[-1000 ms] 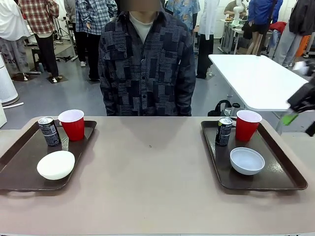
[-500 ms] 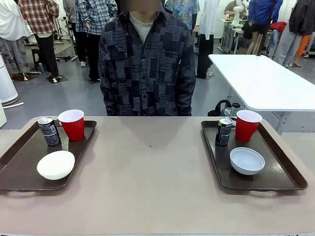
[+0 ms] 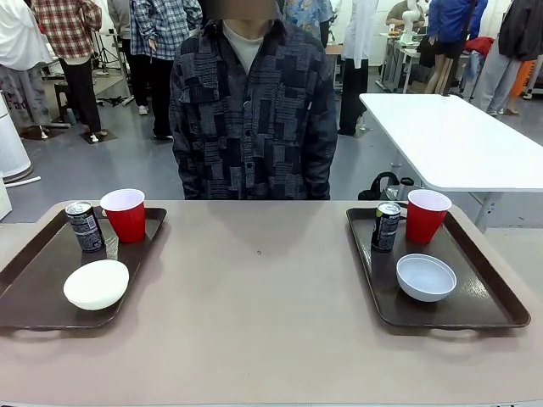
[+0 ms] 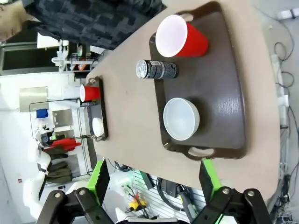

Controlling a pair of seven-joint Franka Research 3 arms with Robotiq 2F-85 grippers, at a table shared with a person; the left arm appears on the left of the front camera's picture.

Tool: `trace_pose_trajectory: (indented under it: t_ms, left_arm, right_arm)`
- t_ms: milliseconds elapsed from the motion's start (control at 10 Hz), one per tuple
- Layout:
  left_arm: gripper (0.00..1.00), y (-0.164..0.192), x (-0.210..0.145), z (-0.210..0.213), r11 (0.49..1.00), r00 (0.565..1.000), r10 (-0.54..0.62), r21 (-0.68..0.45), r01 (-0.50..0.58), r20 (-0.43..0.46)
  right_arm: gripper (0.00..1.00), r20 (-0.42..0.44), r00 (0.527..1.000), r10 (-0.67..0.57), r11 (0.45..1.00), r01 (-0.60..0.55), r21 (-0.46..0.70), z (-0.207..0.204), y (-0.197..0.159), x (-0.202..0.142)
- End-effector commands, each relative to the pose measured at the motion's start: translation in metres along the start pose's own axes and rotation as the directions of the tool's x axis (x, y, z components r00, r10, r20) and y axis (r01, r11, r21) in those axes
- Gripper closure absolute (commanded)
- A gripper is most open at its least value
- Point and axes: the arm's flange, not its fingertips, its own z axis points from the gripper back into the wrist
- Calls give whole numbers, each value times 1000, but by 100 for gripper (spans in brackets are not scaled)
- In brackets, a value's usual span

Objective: Prepare tableware on both trays.
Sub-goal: Pick up a Picnic Bowl from the table and place it on a Handle tray.

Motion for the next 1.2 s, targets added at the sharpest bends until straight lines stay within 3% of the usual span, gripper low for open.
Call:
trace_pose_trajectory:
  t_ms: [0,1100]
  left_arm:
    - [0,0,0,2,1000,1000,-15,-23,16,7]
    - [0,0,0,2,1000,1000,-15,-23,16,7]
  right_arm:
    - [0,25,1000,-10,999,11,-41,5,-2,2]
    - [0,25,1000,-10,999,11,-41,5,-2,2]
